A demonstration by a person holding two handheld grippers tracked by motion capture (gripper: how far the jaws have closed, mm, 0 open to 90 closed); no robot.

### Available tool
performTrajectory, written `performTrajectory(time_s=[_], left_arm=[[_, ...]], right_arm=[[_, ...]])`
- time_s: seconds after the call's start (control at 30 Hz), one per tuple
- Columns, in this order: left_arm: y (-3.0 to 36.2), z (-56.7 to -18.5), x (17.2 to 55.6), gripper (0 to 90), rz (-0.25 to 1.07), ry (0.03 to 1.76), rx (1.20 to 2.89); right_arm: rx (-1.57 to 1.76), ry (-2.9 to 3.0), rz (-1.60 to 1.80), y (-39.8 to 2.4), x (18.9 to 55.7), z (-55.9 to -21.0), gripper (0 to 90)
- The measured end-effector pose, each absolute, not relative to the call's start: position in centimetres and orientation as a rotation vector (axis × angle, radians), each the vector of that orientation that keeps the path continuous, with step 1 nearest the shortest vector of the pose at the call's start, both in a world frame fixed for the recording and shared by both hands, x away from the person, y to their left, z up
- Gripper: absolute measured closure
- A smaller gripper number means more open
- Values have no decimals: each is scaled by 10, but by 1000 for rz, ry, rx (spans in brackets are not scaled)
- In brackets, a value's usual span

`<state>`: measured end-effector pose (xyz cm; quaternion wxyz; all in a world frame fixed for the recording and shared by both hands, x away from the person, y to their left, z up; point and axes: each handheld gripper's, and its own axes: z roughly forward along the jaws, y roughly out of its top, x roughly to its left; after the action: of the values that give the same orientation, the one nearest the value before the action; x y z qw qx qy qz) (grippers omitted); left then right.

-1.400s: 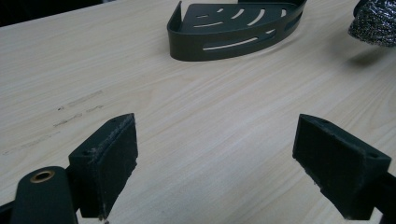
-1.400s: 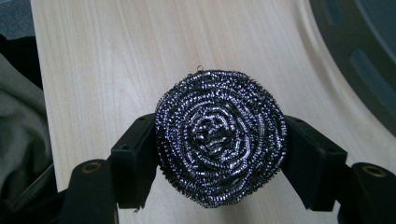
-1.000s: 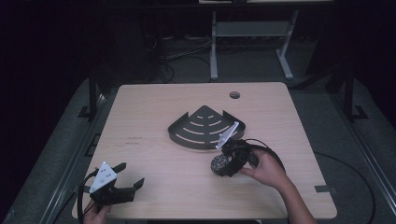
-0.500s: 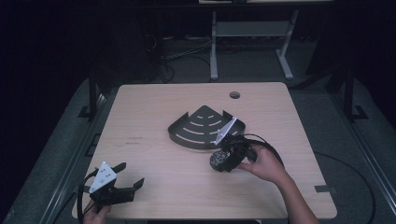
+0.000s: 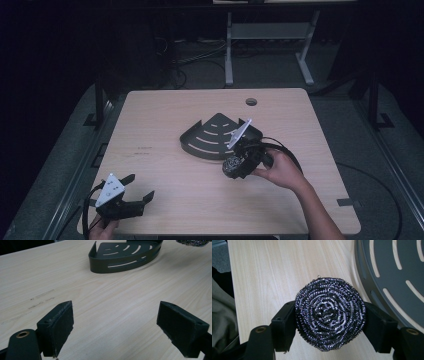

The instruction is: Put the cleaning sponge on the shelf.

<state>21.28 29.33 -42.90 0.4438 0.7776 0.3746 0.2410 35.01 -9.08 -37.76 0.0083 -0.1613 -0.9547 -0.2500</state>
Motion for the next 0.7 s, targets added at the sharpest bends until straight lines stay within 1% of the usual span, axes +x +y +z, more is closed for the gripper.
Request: performTrajectory(time_s=[0.7], left_arm=[[293,-428,213,133,600,925,1927]], right_arm=[[-531,-2982,-772,-86,378,-365,317]])
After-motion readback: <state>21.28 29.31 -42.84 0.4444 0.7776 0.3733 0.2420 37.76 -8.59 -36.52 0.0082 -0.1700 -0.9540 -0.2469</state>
